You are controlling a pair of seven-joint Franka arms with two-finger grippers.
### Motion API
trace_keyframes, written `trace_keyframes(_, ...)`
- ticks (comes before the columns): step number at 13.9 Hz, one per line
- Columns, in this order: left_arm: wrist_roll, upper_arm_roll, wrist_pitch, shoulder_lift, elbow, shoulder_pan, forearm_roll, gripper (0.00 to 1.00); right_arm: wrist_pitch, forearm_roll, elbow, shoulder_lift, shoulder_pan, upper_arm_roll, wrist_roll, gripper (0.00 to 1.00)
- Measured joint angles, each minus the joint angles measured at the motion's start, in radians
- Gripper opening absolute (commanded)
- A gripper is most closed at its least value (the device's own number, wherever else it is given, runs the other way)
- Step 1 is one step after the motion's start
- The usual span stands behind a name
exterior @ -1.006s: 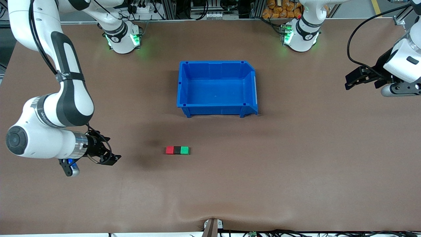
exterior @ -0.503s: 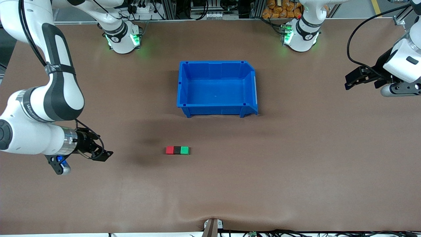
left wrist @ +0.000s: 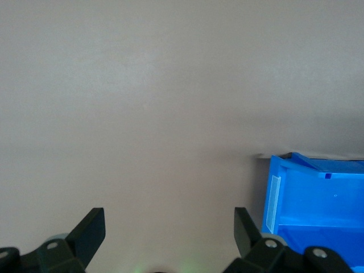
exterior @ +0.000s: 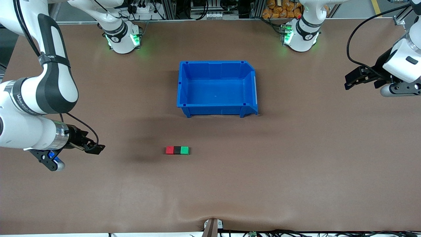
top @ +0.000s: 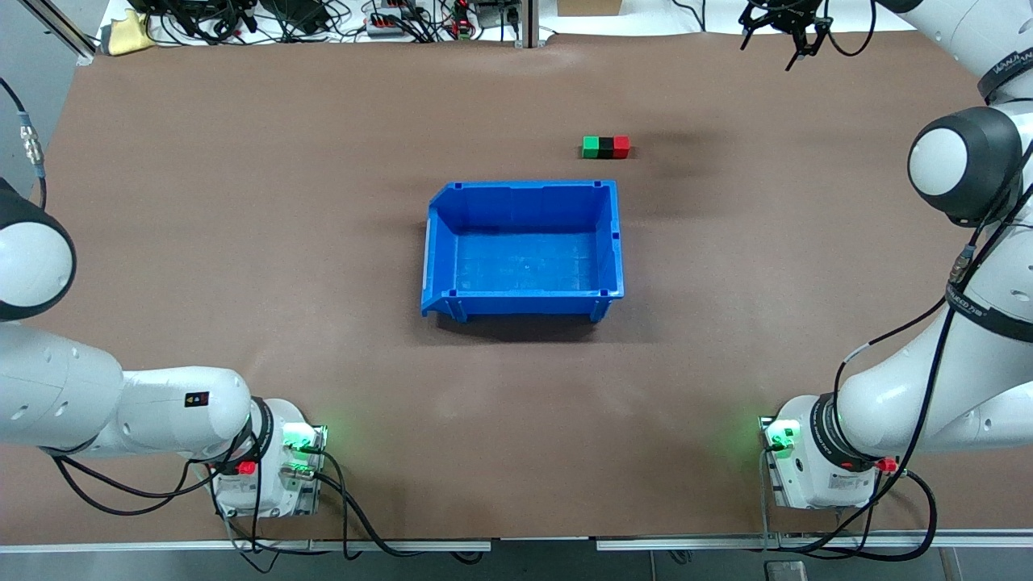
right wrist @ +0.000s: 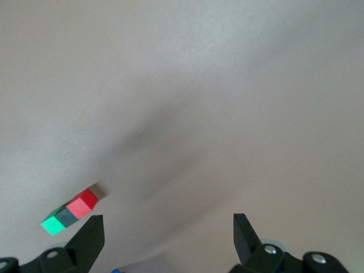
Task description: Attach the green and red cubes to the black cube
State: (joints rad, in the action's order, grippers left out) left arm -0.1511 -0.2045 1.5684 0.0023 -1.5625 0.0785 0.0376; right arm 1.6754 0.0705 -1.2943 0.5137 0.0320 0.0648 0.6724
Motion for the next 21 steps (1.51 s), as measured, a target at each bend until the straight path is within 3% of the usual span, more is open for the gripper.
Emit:
trace_keyframes(13, 0.0, 0.0, 0.0, 0.0, 0.0, 0.0, 0.0, 1.0, -0.044, -0.017, 0.0, -0.084, -0.02, -0.001, -0.217, 1.0)
trace_keyframes(21, 0.0, -0.001, 0.0, 0.0, 0.0, 0.0, 0.0, 1.0, -0.103, -0.018, 0.0, -0.133, -0.032, -0.056, -0.415, 1.0)
